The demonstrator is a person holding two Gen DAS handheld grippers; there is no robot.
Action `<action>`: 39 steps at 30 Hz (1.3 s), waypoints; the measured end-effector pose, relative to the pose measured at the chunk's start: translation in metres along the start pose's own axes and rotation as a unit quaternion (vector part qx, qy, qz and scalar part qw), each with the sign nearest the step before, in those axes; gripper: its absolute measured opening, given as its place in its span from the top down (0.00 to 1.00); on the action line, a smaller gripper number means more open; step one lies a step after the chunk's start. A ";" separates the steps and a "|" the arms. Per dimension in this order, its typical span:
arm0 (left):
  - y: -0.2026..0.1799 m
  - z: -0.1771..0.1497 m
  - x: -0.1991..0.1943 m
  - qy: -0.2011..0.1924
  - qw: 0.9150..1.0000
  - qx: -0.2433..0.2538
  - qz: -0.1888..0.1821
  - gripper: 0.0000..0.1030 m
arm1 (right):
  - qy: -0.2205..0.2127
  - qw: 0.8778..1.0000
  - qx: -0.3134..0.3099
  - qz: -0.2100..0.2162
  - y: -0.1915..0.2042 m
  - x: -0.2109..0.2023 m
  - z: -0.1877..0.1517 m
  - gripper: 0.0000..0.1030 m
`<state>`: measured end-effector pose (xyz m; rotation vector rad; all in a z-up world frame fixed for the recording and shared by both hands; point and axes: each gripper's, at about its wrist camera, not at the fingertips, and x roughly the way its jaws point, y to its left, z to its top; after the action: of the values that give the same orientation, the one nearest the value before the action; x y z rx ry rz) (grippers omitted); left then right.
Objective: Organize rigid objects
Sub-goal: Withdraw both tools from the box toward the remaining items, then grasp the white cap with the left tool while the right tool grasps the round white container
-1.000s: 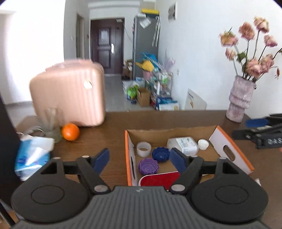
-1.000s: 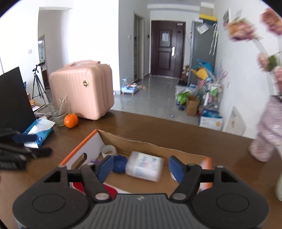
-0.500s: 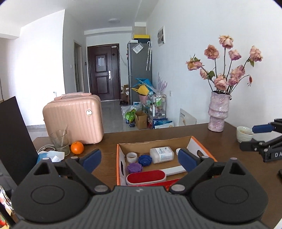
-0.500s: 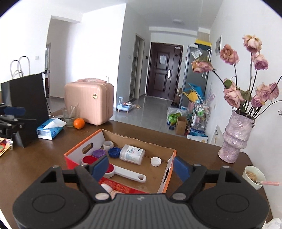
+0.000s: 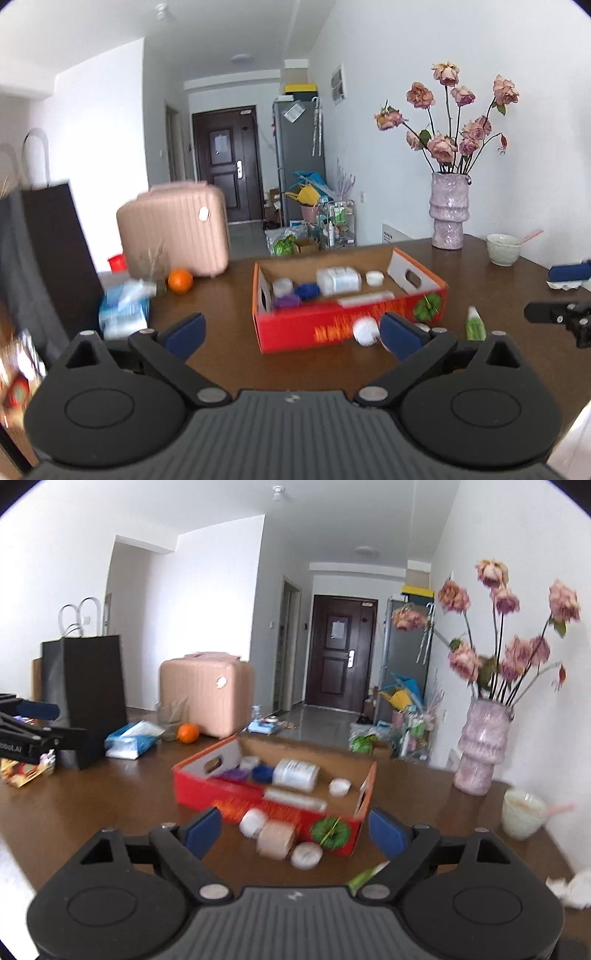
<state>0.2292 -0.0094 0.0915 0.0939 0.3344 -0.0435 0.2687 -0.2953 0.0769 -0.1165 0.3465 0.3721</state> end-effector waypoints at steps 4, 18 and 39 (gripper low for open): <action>-0.009 -0.057 -0.019 0.040 0.998 -0.049 -0.011 0.00 | 0.000 0.998 0.059 -0.005 0.005 -0.022 -0.046 0.15; -0.025 -0.082 0.023 0.111 0.992 -0.041 -0.032 0.00 | 0.064 0.991 0.115 -0.030 -0.009 -0.004 -0.099 0.16; -0.047 -0.030 0.254 0.152 0.976 -0.121 -0.102 0.39 | 0.118 0.991 0.047 -0.045 -0.034 0.162 -0.040 0.35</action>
<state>0.4563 -0.0602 -0.0249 -0.1773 0.6521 -0.1920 0.4113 -0.2795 -0.0157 -0.0835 0.5907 0.2514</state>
